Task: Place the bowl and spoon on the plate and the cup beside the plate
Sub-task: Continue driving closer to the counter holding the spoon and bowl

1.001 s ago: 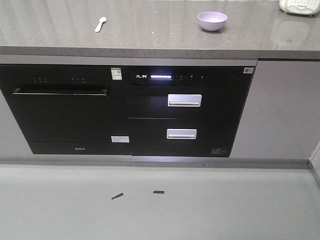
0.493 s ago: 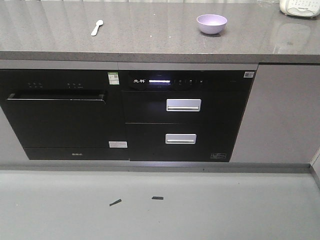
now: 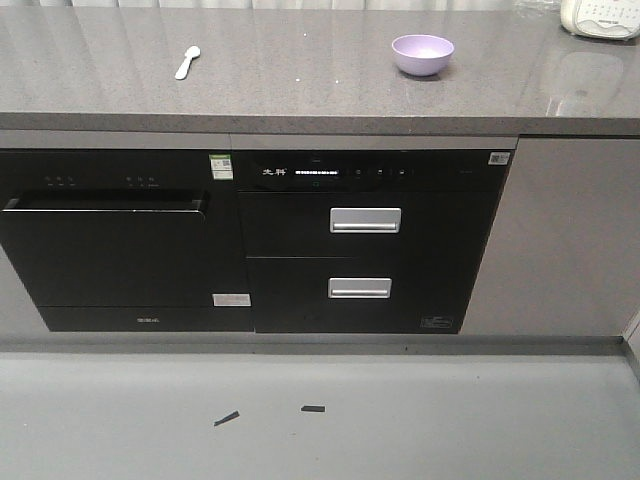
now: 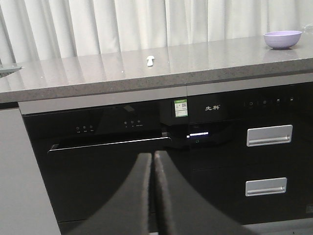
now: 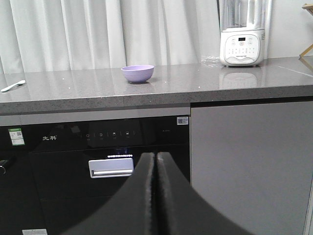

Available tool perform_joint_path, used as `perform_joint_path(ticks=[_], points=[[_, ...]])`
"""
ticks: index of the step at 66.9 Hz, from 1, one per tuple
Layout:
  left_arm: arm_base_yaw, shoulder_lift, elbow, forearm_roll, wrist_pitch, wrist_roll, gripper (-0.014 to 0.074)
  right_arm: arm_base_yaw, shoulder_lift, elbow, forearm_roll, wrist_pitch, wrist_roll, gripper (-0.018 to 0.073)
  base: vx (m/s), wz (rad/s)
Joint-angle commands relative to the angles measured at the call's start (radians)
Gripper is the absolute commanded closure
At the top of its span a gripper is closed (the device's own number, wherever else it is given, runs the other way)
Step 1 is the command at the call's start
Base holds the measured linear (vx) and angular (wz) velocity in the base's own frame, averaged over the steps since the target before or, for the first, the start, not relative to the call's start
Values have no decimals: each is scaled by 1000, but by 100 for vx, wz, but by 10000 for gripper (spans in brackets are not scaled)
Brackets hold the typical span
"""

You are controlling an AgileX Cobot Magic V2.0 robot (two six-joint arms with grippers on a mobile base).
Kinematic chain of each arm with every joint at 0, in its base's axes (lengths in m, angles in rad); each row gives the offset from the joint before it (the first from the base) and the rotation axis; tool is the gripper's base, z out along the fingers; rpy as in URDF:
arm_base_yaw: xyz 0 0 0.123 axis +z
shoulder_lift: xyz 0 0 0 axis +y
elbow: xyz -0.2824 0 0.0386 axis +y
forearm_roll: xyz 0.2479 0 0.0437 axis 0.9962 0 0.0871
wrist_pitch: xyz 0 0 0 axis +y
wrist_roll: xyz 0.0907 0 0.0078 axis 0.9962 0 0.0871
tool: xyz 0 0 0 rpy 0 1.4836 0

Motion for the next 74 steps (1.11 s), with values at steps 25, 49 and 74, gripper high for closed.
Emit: perform_joint_path(ticks=[25,49,74], points=[[2,-3,-8,-1,-67,-6,603,-1,-11,4,-4,-70,-2,562,8,-4],[2,-3,-8,-1,-67,-6,603,-1,-11,4,-4,-70,-2,562,8,-5],[2,-3,-8,-1,-67,-6,603,-1,-11,4,-4,-70,-2,562,7,-3]])
